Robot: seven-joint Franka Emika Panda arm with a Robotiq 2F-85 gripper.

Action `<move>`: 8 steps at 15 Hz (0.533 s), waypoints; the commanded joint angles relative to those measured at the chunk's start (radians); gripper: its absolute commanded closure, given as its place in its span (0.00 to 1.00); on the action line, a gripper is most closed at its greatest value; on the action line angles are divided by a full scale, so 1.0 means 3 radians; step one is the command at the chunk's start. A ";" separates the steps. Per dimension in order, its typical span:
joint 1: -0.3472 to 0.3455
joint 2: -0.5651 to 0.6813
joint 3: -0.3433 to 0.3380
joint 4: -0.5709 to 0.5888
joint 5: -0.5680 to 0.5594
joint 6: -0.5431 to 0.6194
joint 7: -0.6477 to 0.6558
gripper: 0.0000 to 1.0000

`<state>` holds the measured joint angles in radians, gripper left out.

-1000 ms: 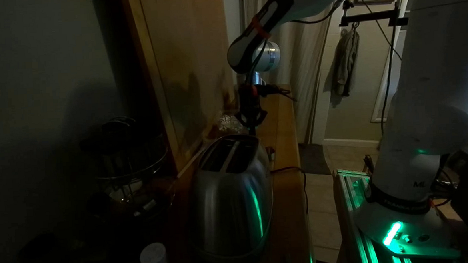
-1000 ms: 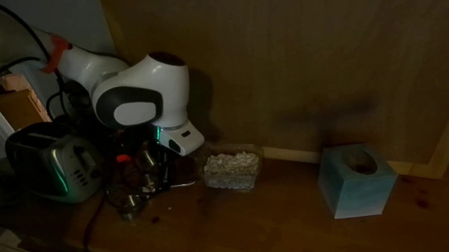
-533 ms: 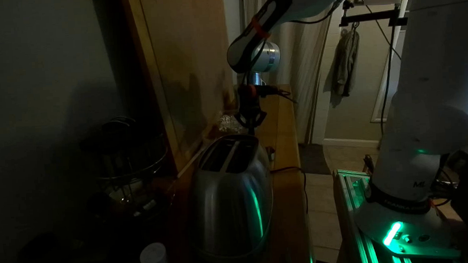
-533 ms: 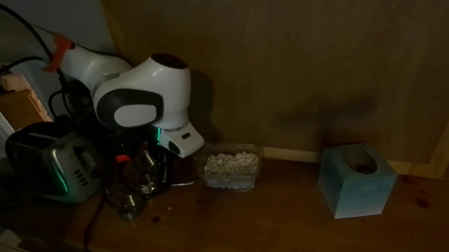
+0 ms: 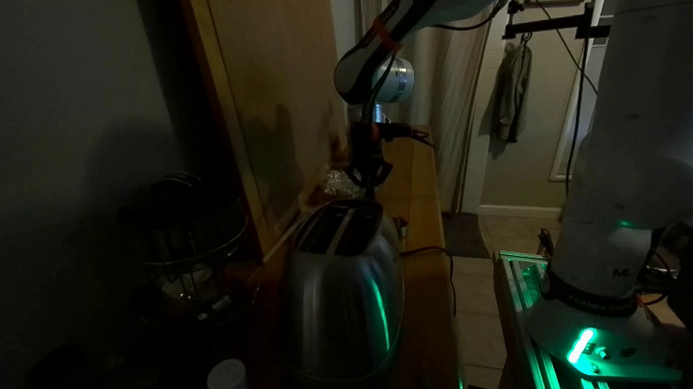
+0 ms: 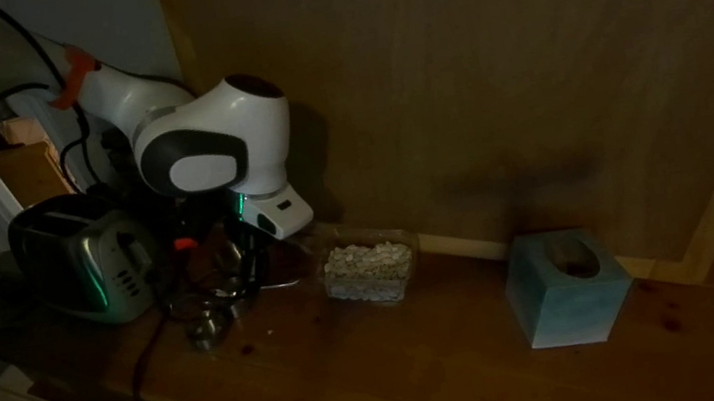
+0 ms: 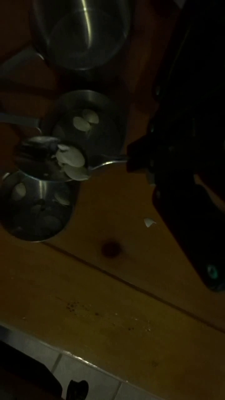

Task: Put one white object on the silver spoon then lift the spoon and put the object in the silver bowl.

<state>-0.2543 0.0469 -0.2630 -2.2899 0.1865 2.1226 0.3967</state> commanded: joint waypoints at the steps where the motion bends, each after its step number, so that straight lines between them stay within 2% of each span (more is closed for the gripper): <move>1: 0.0055 -0.0199 0.0056 -0.0142 0.0002 -0.0069 -0.0070 0.98; 8: 0.0160 -0.0305 0.0186 -0.0178 0.0263 -0.0020 -0.0519 0.98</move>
<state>-0.2149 -0.0045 -0.2160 -2.3205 0.2179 2.1058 0.2979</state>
